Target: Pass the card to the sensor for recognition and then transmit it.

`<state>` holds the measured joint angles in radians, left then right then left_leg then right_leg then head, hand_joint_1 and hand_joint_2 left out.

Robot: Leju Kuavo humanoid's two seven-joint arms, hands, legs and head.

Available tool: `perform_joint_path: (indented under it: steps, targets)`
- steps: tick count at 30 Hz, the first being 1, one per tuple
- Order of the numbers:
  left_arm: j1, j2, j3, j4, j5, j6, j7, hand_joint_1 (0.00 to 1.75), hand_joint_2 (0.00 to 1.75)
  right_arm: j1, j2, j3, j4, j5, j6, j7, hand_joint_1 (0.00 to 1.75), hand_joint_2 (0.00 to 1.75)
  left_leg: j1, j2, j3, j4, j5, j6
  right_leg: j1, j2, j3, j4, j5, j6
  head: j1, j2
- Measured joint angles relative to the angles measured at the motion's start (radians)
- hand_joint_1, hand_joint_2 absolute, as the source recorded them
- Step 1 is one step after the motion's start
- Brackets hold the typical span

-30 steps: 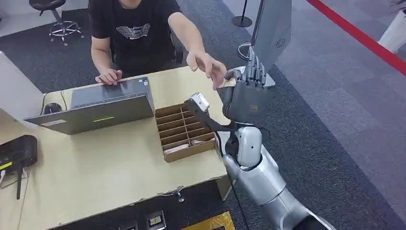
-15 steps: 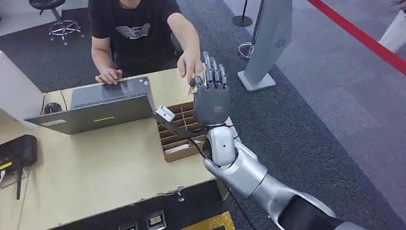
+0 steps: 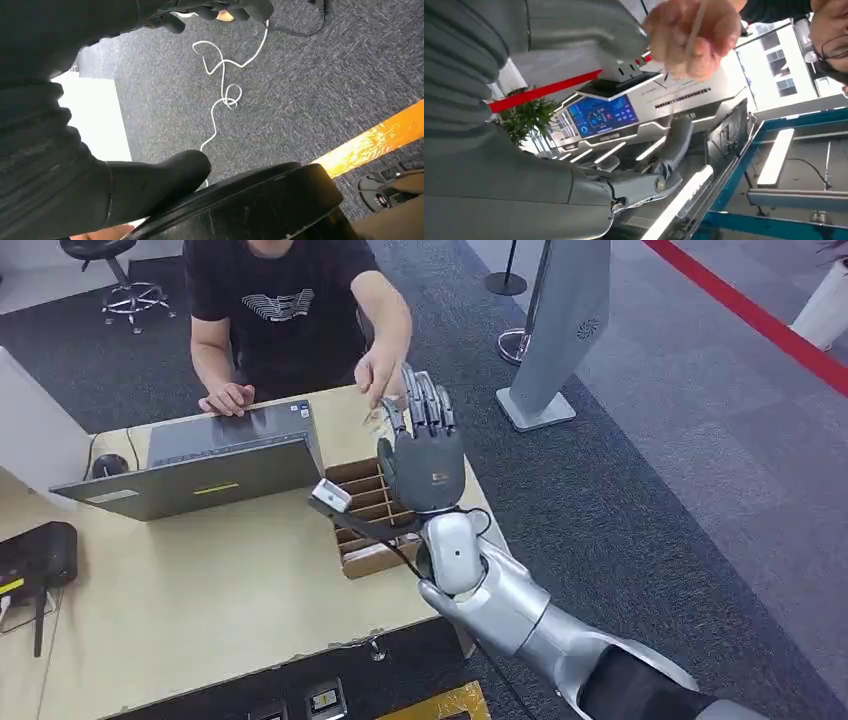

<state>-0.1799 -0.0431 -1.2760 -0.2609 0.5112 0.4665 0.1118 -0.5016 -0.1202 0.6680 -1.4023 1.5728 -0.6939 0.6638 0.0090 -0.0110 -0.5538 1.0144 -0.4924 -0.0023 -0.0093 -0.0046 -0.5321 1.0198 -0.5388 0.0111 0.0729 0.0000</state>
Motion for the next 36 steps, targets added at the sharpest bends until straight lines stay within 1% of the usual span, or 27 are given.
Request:
perform_joint_path:
  steps: [10, 12, 17, 19, 25, 27, 28, 29, 31, 33, 36]
  targets:
    - [0.001, 0.0, 0.0, 0.0, 0.0, 0.002, 0.0, 0.0, 1.75, 0.0, 0.0, 0.016, 0.013, -0.002, 0.0, -0.005, 0.0, 1.75, 0.0, 0.0, 0.0, 0.0, 0.0, 0.0, 0.0, 0.0, 0.0, 0.0, 0.0, 0.0, 0.0, 0.0]
    - [0.001, 0.0, 0.0, 0.0, 0.001, 0.003, 0.0, 0.0, 1.75, 0.002, 0.004, 0.017, 0.013, -0.016, 0.0, -0.032, 0.0, 1.75, 0.0, 0.0, 0.0, 0.0, 0.0, 0.0, 0.0, 0.0, 0.0, 0.0, 0.0, 0.0, 0.0, 0.0]
    - [0.006, 0.0, 0.0, 0.0, 0.006, 0.006, 0.0, 0.0, 1.75, 0.019, 0.014, 0.018, 0.013, -0.109, 0.0, -0.144, 0.0, 1.75, 0.0, 0.0, 0.0, 0.0, 0.0, 0.0, 0.0, 0.0, 0.0, 0.0, 0.0, 0.0, 0.0, 0.0]
    - [0.01, 0.0, 0.0, 0.0, 0.011, 0.01, -0.003, 0.0, 1.75, 0.03, 0.013, 0.02, 0.013, -0.151, 0.008, -0.175, 0.0, 1.75, 0.0, 0.0, 0.0, 0.0, 0.0, 0.0, 0.0, 0.0, -0.001, 0.0, 0.0, 0.0, 0.0, 0.0]
    - [0.01, 0.0, 0.0, 0.0, 0.011, 0.01, -0.003, 0.0, 1.75, 0.031, 0.013, 0.021, 0.012, -0.153, 0.01, -0.176, 0.0, 1.75, 0.0, 0.0, 0.0, 0.0, 0.0, 0.0, 0.0, 0.0, -0.001, 0.0, 0.0, 0.0, 0.0, 0.0]
    - [0.014, 0.0, 0.0, 0.0, 0.012, 0.013, -0.006, 0.0, 1.75, 0.047, 0.011, 0.022, 0.004, -0.169, 0.03, -0.182, 0.0, 1.75, 0.0, 0.0, 0.0, 0.0, 0.0, 0.0, 0.0, 0.0, -0.001, 0.0, 0.0, 0.0, 0.0, 0.0]
    - [0.019, 0.001, 0.0, 0.0, 0.013, 0.013, -0.008, 0.0, 1.75, 0.066, 0.004, 0.027, -0.023, -0.201, 0.069, -0.198, 0.0, 1.75, 0.0, 0.001, 0.0, 0.0, 0.0, 0.0, 0.0, 0.001, -0.001, 0.0, 0.0, 0.0, 0.0, 0.0]
    - [0.029, 0.003, 0.0, 0.0, 0.02, 0.019, -0.018, 0.0, 1.75, 0.108, -0.04, 0.03, -0.136, -0.262, 0.264, -0.222, 0.0, 1.75, 0.0, 0.001, 0.0, 0.0, 0.0, 0.0, 0.0, 0.001, -0.001, -0.001, 0.0, 0.0, 0.0, 0.0]
    - [0.034, 0.005, 0.001, 0.0, 0.024, 0.023, -0.019, 0.0, 1.75, 0.127, -0.068, 0.031, -0.204, -0.265, 0.359, -0.222, 0.0, 1.75, 0.0, 0.001, 0.0, 0.0, 0.0, 0.0, 0.0, 0.001, -0.001, -0.001, 0.0, 0.0, 0.0, 0.0]
    - [0.036, 0.006, 0.002, 0.0, 0.036, 0.027, -0.022, 0.0, 1.75, 0.138, -0.092, 0.031, -0.267, -0.264, 0.433, -0.223, 0.0, 1.75, 0.0, 0.001, 0.0, 0.0, 0.0, 0.0, 0.0, 0.002, -0.001, -0.001, 0.0, 0.0, 0.0, 0.0]
    - [0.043, 0.006, 0.004, 0.0, 0.048, 0.042, -0.03, 0.0, 1.75, 0.143, -0.126, 0.035, -0.339, -0.249, 0.499, -0.224, 0.0, 1.75, 0.0, 0.001, 0.0, 0.0, 0.0, 0.0, 0.0, 0.002, -0.001, -0.001, 0.0, 0.0, 0.0, 0.0]
